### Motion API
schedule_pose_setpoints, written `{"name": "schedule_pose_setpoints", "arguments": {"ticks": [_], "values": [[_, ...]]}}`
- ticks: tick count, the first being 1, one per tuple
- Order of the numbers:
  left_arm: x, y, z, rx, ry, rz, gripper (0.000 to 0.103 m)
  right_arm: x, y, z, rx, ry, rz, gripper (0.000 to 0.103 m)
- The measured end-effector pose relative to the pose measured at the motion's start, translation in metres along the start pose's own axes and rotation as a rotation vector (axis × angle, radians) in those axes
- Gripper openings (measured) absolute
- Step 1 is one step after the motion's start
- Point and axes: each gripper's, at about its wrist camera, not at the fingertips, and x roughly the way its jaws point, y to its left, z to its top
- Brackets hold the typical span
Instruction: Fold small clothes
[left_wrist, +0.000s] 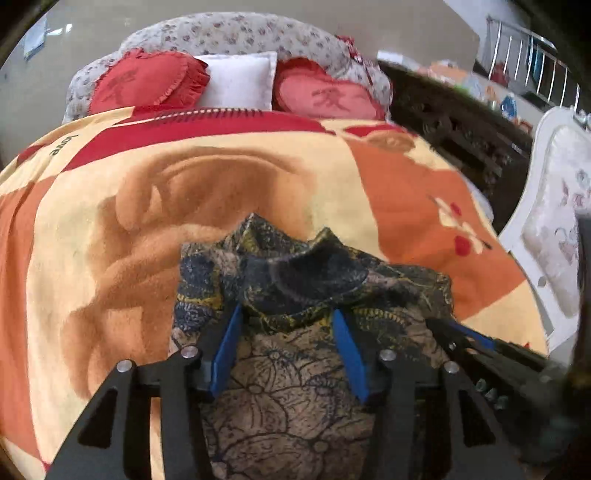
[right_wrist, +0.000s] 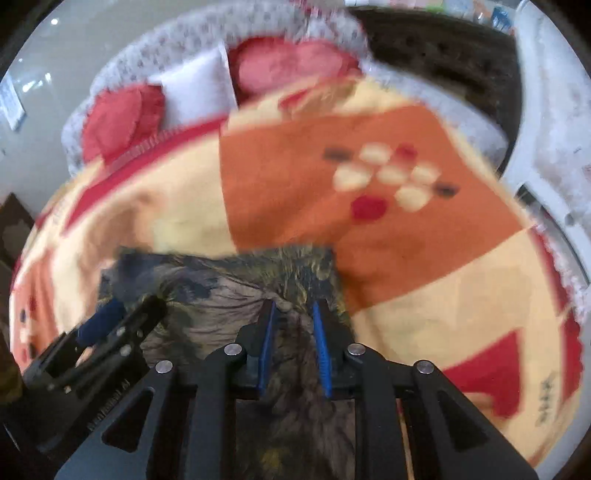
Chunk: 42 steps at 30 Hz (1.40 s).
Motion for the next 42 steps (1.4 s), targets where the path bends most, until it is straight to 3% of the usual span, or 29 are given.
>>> {"name": "schedule_pose_setpoints", "arguments": {"ticks": [1,3,6,12,14,16,17,18,21,24,26,30,33,36,39,40,42], "values": [[0.002,0.001,0.000,-0.007,0.004,-0.005,0.053,-0.001,-0.004,-0.006,-0.003,-0.086,0.009,0.024],[0.006,0.004,0.001,-0.028,-0.001,-0.012,0.054,0.001,-0.016,-0.015,0.022,-0.136,0.053,0.025],[0.010,0.006,0.002,-0.052,0.002,-0.023,0.056,0.004,-0.028,-0.015,0.065,-0.128,0.112,0.026],[0.011,0.003,0.001,-0.022,0.002,0.010,0.057,0.000,-0.031,-0.018,0.060,-0.141,0.103,0.027],[0.010,0.000,0.002,-0.022,0.001,0.007,0.057,-0.003,-0.031,-0.016,0.089,-0.102,0.114,0.029],[0.010,0.001,0.002,-0.024,0.004,-0.006,0.060,-0.030,-0.034,-0.021,0.116,-0.095,0.060,0.029],[0.011,-0.001,0.003,-0.009,0.014,-0.014,0.068,-0.048,-0.035,-0.032,0.115,-0.127,0.045,0.029],[0.010,-0.005,0.005,0.019,0.033,-0.029,0.080,-0.064,-0.033,-0.044,0.101,-0.150,0.034,0.029],[-0.013,-0.004,0.020,0.085,0.102,-0.112,0.083,-0.100,-0.023,-0.090,0.023,-0.197,0.032,0.029],[-0.065,0.032,0.021,0.046,-0.003,-0.207,0.085,-0.111,-0.010,-0.126,-0.049,-0.237,0.042,0.030],[-0.079,0.056,0.012,0.023,-0.010,-0.223,0.085,-0.100,-0.002,-0.143,-0.073,-0.216,0.042,0.032],[-0.065,0.091,-0.026,-0.081,0.117,-0.305,0.084,-0.093,0.009,-0.160,-0.143,-0.304,-0.012,0.035],[-0.041,0.085,-0.054,-0.142,0.232,-0.479,0.087,-0.093,0.010,-0.162,-0.148,-0.315,-0.015,0.035],[-0.038,0.078,-0.055,-0.149,0.181,-0.534,0.099,-0.092,0.005,-0.164,-0.140,-0.328,0.011,0.035],[-0.031,0.081,-0.044,-0.226,0.183,-0.591,0.097,-0.091,0.000,-0.166,-0.133,-0.331,0.035,0.035],[-0.029,0.083,-0.039,-0.256,0.179,-0.592,0.092,-0.090,0.000,-0.167,-0.145,-0.334,0.033,0.035],[-0.026,0.085,-0.034,-0.271,0.188,-0.561,0.061,-0.091,0.002,-0.168,-0.168,-0.344,0.021,0.036]]}}
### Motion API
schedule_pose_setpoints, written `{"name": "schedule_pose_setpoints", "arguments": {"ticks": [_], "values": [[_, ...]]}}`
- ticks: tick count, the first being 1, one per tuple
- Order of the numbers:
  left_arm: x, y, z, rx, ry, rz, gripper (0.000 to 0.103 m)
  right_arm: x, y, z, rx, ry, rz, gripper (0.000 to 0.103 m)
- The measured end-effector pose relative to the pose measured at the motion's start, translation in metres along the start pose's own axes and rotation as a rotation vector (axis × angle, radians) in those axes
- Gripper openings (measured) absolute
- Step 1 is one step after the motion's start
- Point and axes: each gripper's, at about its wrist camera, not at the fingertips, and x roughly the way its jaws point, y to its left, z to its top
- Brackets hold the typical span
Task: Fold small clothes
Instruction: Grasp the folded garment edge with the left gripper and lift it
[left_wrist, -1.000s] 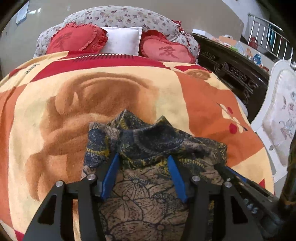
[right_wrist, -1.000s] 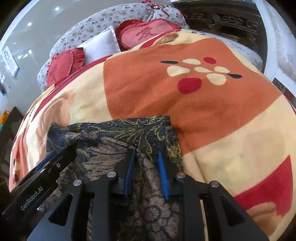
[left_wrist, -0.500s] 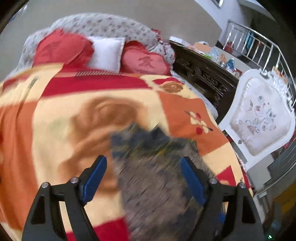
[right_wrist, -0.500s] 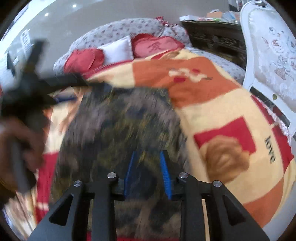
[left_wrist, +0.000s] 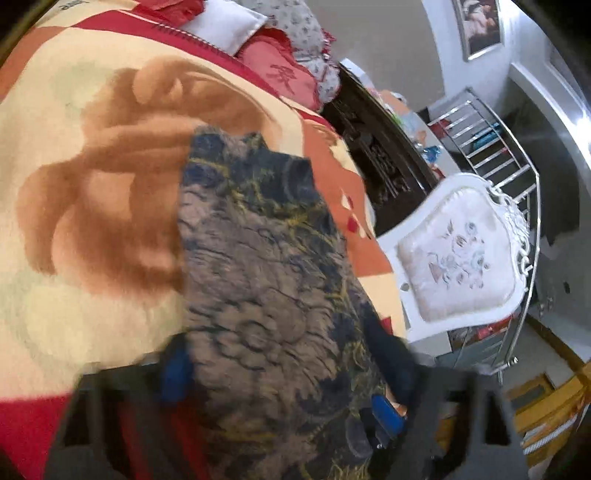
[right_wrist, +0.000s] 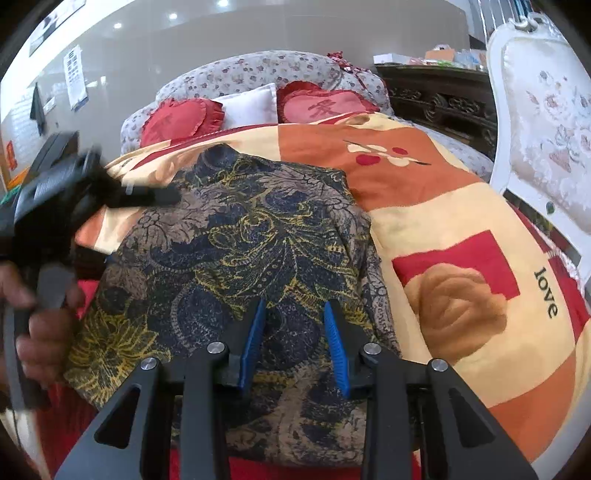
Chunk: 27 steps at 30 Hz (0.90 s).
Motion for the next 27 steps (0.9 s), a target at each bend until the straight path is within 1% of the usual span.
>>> {"name": "schedule_pose_setpoints", "arguments": {"ticks": [1,2,3,4,6,9,12,14,15,16,18,20,22,23,24,25,26,27], "values": [[0.001,0.002,0.001,0.000,0.001,0.023,0.053,0.000,0.001,0.000,-0.007,-0.003,-0.005,0.036],[0.001,0.003,0.000,0.006,0.002,0.050,0.034,0.000,0.001,0.000,-0.009,-0.005,-0.008,0.036],[0.001,0.005,-0.001,0.011,0.005,0.073,0.032,-0.001,0.001,0.000,-0.008,-0.007,-0.010,0.036],[0.000,0.006,-0.003,0.007,-0.006,0.066,0.031,-0.001,0.001,-0.001,-0.006,-0.008,-0.011,0.036],[-0.002,0.005,-0.007,0.010,-0.036,0.084,0.025,-0.002,0.002,-0.002,-0.008,-0.011,-0.013,0.036],[-0.007,-0.007,-0.014,0.060,-0.076,0.151,0.021,-0.002,0.001,-0.002,-0.004,-0.011,-0.010,0.036],[-0.014,-0.025,-0.015,0.151,-0.102,0.220,0.019,-0.005,-0.002,0.000,0.010,0.008,0.007,0.036],[-0.019,-0.035,-0.014,0.201,-0.115,0.242,0.019,-0.010,-0.007,0.008,0.030,0.053,0.039,0.036],[-0.024,-0.038,-0.012,0.225,-0.117,0.250,0.019,-0.017,-0.015,0.013,0.069,0.053,0.059,0.036],[-0.028,-0.040,-0.011,0.239,-0.122,0.263,0.019,-0.023,-0.023,0.016,0.104,0.034,0.068,0.036],[-0.035,-0.037,-0.006,0.234,-0.130,0.283,0.019,-0.034,-0.048,0.023,0.192,0.001,0.075,0.036],[-0.048,-0.023,0.004,0.204,-0.136,0.311,0.019,-0.032,-0.068,0.028,0.247,0.017,0.099,0.037],[-0.063,-0.003,0.013,0.185,-0.142,0.368,0.019,-0.025,-0.081,0.032,0.271,0.047,0.124,0.037],[-0.066,0.010,0.017,0.158,-0.117,0.370,0.020,-0.021,-0.083,0.034,0.277,0.060,0.132,0.037],[-0.066,0.023,0.019,0.129,-0.088,0.356,0.021,-0.017,-0.084,0.036,0.286,0.071,0.149,0.037],[-0.063,0.030,0.019,0.116,-0.070,0.357,0.022,-0.012,-0.083,0.040,0.292,0.077,0.180,0.037],[-0.060,0.033,0.017,0.120,-0.062,0.367,0.024,-0.005,-0.079,0.045,0.294,0.085,0.226,0.038],[-0.054,0.033,0.013,0.146,-0.062,0.392,0.026,0.002,-0.074,0.051,0.294,0.095,0.269,0.041]]}}
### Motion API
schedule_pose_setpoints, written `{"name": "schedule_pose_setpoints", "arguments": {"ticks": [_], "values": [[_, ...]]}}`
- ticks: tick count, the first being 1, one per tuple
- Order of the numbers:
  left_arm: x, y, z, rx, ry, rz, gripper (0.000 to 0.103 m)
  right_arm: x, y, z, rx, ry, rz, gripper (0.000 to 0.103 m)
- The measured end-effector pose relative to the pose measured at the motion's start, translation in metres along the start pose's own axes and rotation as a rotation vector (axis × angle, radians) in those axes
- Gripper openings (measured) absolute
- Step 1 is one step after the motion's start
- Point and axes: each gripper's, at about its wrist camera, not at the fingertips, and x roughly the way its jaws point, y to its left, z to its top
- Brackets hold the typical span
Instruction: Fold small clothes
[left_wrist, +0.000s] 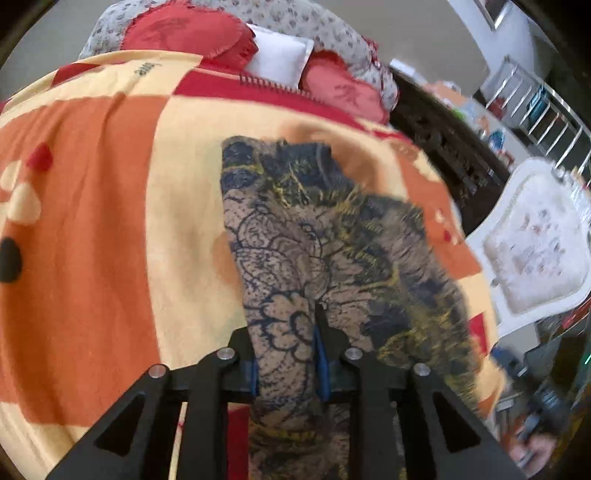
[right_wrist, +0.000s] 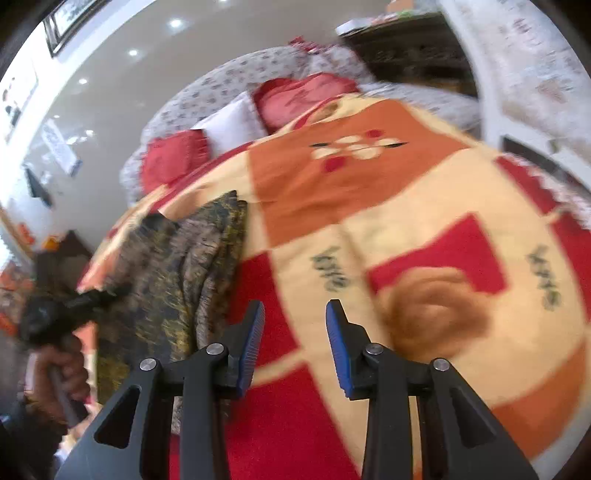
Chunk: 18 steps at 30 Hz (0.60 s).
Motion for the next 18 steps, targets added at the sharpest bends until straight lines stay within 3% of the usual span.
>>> {"name": "schedule_pose_setpoints", "arguments": {"ticks": [3,8,12,16,18], "values": [[0.005,-0.005,-0.009,0.031,-0.036,0.063,0.034,0.031,0.019,0.015,-0.024,0.054,0.108,0.053],[0.010,-0.008,-0.028,0.070,-0.129,0.129,0.044,0.077,0.035,0.028,-0.012,0.106,0.148,0.054],[0.010,0.001,-0.032,0.037,-0.131,0.108,0.047,0.105,0.028,0.027,0.083,0.172,0.235,0.057],[0.011,0.007,-0.031,0.018,-0.130,0.087,0.047,0.124,0.019,0.023,0.192,0.249,0.396,0.059],[0.011,0.008,-0.031,0.028,-0.131,0.099,0.048,0.124,0.022,0.024,0.155,0.245,0.389,0.060]]}}
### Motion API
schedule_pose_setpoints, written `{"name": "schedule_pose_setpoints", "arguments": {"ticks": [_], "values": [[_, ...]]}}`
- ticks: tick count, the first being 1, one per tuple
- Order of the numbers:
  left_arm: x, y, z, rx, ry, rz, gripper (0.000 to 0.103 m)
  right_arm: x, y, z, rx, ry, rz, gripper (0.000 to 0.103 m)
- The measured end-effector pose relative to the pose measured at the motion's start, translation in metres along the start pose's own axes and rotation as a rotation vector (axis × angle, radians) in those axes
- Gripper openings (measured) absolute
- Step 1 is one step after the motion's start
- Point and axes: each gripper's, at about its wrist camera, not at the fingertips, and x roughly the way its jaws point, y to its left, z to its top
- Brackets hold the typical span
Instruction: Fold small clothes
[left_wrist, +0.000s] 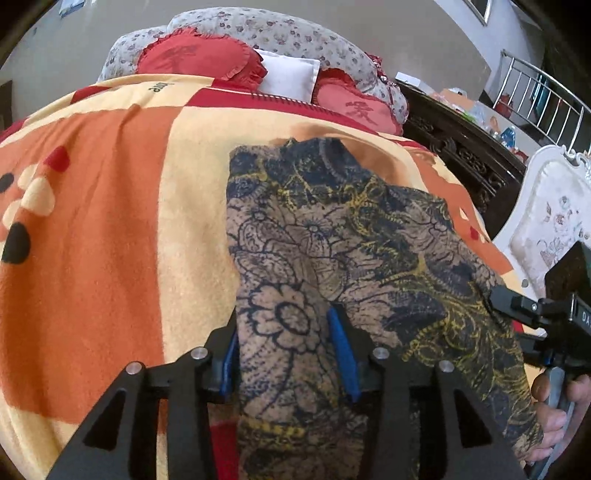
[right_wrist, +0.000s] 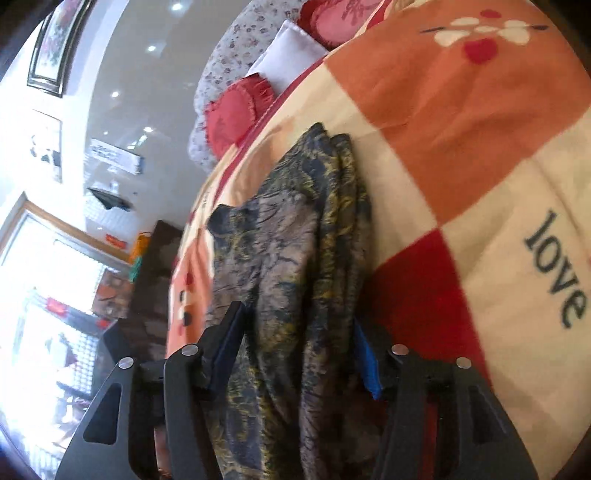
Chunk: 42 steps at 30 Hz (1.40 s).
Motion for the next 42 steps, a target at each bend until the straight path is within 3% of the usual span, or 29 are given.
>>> {"name": "schedule_pose_setpoints", "arguments": {"ticks": [2,7,10,11,13,22,42], "values": [[-0.001,0.000,0.003,0.005,-0.001,0.007,0.048,0.001,0.006,0.001,-0.048,-0.009,-0.042,0.060],[-0.001,-0.001,0.005,0.002,0.000,0.008,0.049,0.001,0.016,0.003,-0.083,-0.028,-0.003,0.063],[-0.002,-0.006,0.004,0.018,-0.003,0.033,0.051,0.008,0.018,0.003,-0.138,-0.008,-0.072,0.063],[-0.002,-0.008,0.004,0.023,-0.004,0.045,0.053,0.011,0.018,0.003,-0.149,0.002,-0.102,0.062],[-0.002,-0.014,0.004,0.046,-0.011,0.090,0.056,0.016,0.014,-0.001,-0.174,0.013,-0.148,0.050],[0.001,-0.030,0.005,0.111,-0.031,0.203,0.064,0.018,0.027,-0.011,-0.276,-0.031,-0.262,0.044],[0.004,-0.025,0.007,0.090,-0.027,0.190,0.067,0.019,0.031,-0.013,-0.281,-0.033,-0.291,0.044]]}}
